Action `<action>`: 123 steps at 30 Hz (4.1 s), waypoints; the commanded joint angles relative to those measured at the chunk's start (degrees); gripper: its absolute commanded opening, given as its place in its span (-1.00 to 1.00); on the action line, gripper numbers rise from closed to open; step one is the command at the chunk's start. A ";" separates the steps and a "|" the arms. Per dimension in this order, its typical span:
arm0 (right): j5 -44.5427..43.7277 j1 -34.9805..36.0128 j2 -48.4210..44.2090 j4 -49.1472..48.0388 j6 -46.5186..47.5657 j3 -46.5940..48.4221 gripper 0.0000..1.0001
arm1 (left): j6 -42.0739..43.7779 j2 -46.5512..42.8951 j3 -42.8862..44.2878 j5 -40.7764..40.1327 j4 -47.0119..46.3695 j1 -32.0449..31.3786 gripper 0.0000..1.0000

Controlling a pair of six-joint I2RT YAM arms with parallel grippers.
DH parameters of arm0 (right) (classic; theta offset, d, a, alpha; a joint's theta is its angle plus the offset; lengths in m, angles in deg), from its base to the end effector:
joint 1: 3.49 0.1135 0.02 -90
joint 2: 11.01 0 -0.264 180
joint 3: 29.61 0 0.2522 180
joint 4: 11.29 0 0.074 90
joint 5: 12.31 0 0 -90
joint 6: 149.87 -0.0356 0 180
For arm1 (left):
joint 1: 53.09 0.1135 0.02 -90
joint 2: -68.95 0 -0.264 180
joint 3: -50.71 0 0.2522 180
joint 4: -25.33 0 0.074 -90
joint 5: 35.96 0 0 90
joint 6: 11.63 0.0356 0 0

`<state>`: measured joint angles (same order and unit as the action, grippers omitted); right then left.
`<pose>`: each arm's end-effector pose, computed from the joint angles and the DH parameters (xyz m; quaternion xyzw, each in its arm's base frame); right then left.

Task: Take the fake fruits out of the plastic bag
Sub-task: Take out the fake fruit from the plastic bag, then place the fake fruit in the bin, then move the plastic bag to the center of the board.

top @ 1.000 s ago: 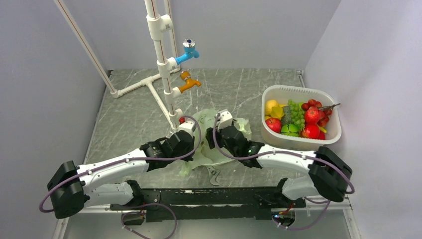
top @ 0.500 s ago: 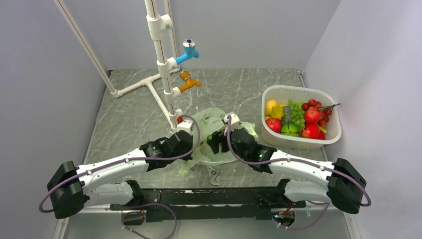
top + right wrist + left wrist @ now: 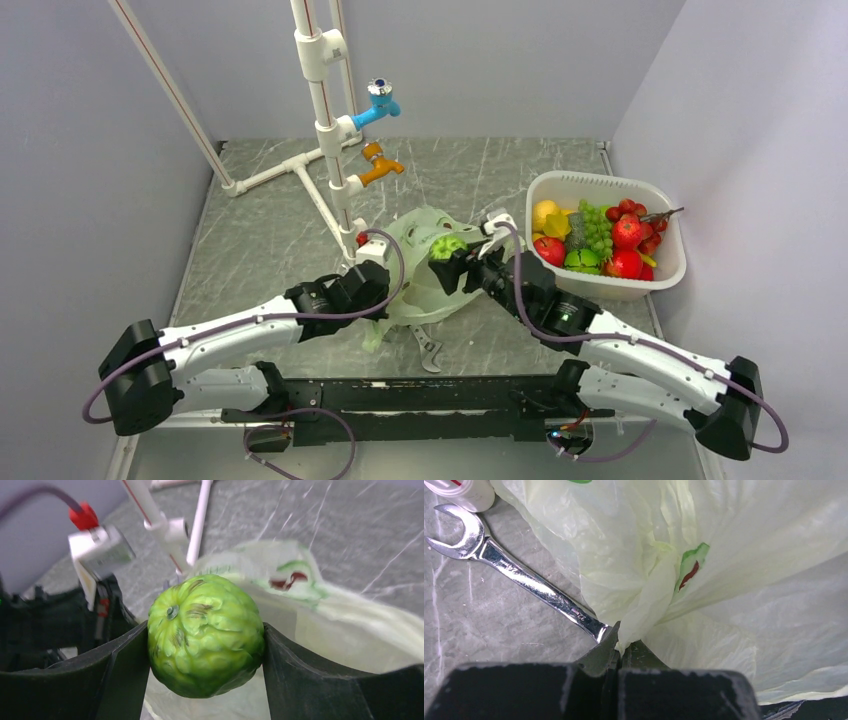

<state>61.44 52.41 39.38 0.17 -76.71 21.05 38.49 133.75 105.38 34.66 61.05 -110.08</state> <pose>0.1260 0.1683 0.2971 -0.1712 0.7509 0.2847 0.5708 0.1356 -0.1871 0.2308 0.0733 0.9127 -0.1737 0.3625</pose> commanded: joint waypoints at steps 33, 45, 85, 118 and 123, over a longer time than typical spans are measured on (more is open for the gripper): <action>36.19 -11.88 7.55 -1.11 -10.62 -2.73 -0.71 | 0.74 -0.09 5.79 -1.95 -0.58 -0.14 -1.00; 53.27 -12.87 2.33 -6.89 -11.08 5.12 -1.00 | 0.53 1.04 4.71 -1.60 -1.13 -0.14 -1.00; -20.74 -45.41 15.10 5.67 -20.22 10.97 0.53 | -0.62 -5.85 -0.65 -0.16 0.76 -0.15 -1.00; 20.94 -45.30 8.34 10.85 -11.89 15.64 0.99 | 14.99 11.56 20.98 -1.12 0.90 6.06 -1.00; 31.18 -45.18 7.05 9.41 -11.32 12.74 0.99 | 21.51 18.90 30.92 -4.99 2.43 6.79 -1.00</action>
<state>81.13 7.25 47.86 11.88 -90.08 34.80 52.72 149.64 129.75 33.27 64.09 -103.89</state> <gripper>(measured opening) 0.991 0.013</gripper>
